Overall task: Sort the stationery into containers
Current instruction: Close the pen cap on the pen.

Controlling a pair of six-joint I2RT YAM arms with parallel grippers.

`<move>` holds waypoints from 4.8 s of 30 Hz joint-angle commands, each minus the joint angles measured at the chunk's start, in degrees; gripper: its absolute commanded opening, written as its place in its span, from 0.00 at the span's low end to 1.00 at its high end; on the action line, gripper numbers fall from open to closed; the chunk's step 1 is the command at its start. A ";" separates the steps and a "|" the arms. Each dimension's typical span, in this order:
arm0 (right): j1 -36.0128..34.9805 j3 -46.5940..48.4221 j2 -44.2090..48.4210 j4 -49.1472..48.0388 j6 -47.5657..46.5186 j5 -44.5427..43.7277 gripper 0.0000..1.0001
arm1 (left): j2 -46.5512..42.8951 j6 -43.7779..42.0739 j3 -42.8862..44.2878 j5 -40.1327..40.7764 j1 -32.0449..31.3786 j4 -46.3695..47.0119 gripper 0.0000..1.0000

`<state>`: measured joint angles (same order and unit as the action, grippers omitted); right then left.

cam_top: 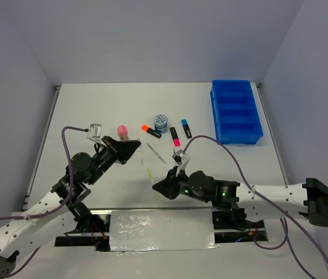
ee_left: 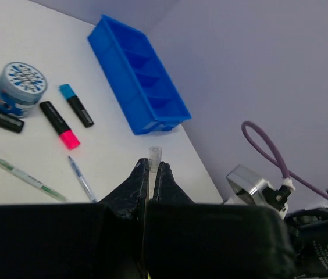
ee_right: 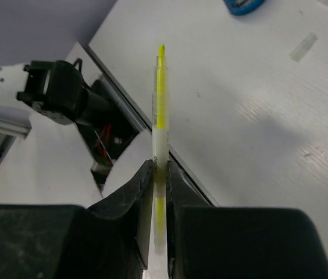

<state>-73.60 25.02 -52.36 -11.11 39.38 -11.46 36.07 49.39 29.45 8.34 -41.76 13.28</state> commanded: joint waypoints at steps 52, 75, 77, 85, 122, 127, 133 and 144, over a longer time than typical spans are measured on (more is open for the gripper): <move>-7.08 15.59 -6.44 1.09 -3.51 -20.70 0.00 | -2.15 3.61 -7.65 -9.48 -0.25 15.20 0.00; -4.36 22.18 -7.76 2.41 -8.09 -24.75 0.00 | -1.62 5.63 -8.62 -11.77 -0.25 16.43 0.00; -3.13 22.71 -8.28 3.72 -7.04 -23.78 0.00 | -2.23 5.46 -8.53 -11.33 -0.25 15.99 0.00; -2.16 24.47 -10.04 6.72 -5.36 -22.29 0.00 | -2.85 3.88 -7.13 -10.97 -0.25 13.97 0.00; -1.89 18.40 -6.53 -11.56 -25.31 -4.97 0.44 | -3.99 -13.44 0.52 -32.60 -0.25 13.44 0.00; -1.98 19.19 -6.26 -10.95 -25.31 -4.45 0.00 | -4.08 -13.09 1.22 -32.42 -0.25 12.57 0.05; -1.98 19.02 -6.53 -11.39 -25.40 -3.39 0.00 | -3.56 -15.54 5.77 -25.31 -0.25 4.93 0.80; -1.89 22.27 -7.85 -8.49 -25.40 -2.43 0.00 | 0.57 -21.44 17.31 -20.99 -0.25 -4.06 0.94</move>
<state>-75.48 43.97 -60.10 -18.74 14.85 -14.90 35.90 30.09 45.25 -13.63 -41.82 9.34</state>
